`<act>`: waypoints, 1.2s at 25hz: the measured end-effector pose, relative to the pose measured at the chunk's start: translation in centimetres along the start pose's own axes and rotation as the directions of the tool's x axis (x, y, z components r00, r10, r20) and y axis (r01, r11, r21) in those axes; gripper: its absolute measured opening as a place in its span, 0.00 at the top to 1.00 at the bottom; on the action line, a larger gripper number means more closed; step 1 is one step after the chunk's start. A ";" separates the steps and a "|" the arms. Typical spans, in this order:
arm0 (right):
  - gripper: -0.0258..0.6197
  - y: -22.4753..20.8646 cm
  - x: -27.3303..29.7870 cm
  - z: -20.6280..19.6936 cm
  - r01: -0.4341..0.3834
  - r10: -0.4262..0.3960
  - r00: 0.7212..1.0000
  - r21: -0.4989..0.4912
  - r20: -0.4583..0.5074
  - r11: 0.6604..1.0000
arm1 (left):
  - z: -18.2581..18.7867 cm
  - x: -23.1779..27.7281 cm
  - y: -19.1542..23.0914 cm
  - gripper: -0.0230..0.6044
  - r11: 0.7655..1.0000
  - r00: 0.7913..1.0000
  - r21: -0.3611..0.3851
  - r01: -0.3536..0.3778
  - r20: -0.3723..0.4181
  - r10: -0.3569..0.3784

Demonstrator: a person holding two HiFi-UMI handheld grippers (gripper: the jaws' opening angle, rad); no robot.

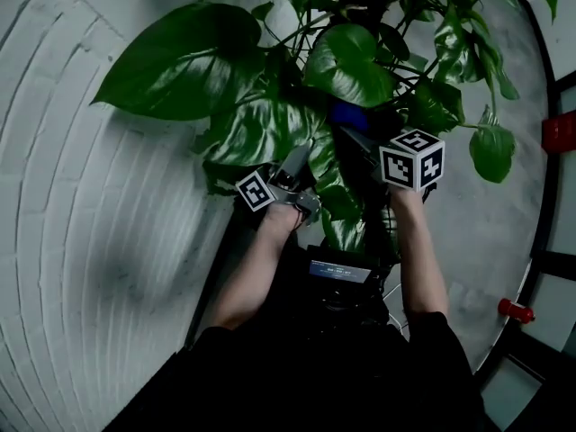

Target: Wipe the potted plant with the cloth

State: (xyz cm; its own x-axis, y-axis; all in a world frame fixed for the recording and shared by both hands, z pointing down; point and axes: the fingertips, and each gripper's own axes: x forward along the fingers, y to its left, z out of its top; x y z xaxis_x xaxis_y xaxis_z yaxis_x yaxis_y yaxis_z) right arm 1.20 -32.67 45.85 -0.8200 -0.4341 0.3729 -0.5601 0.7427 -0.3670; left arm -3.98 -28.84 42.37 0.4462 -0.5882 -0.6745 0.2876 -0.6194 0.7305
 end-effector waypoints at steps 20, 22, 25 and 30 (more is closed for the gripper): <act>0.77 11.3 -2.5 -1.9 -0.259 0.248 0.964 -0.140 -0.091 0.956 | -0.5 -0.5 -2.4 0.33 0.997 1.000 0.083 0.005 0.003 -0.006; 0.77 11.6 -3.7 -0.5 -0.282 0.281 0.959 -0.129 -0.027 0.951 | -0.4 -0.6 -3.0 0.33 0.996 1.000 0.088 0.017 0.006 -0.018; 0.77 9.7 -7.2 4.1 -0.215 0.231 0.953 -0.101 0.196 0.971 | -0.4 -0.7 -3.7 0.33 0.996 0.999 0.085 0.029 0.014 -0.030; 0.77 3.6 -10.4 6.8 0.074 -0.043 0.954 -0.096 0.298 0.993 | -0.9 -1.3 -4.3 0.33 0.997 1.000 0.074 0.023 0.017 -0.025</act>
State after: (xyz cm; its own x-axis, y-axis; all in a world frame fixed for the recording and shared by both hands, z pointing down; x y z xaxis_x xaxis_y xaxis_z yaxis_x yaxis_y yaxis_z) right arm 6.95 -29.00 34.84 -0.7932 -0.5976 0.1175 -0.6057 0.7538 -0.2549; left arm -5.03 -24.95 40.22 0.4245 -0.5815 -0.6940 0.2343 -0.6698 0.7046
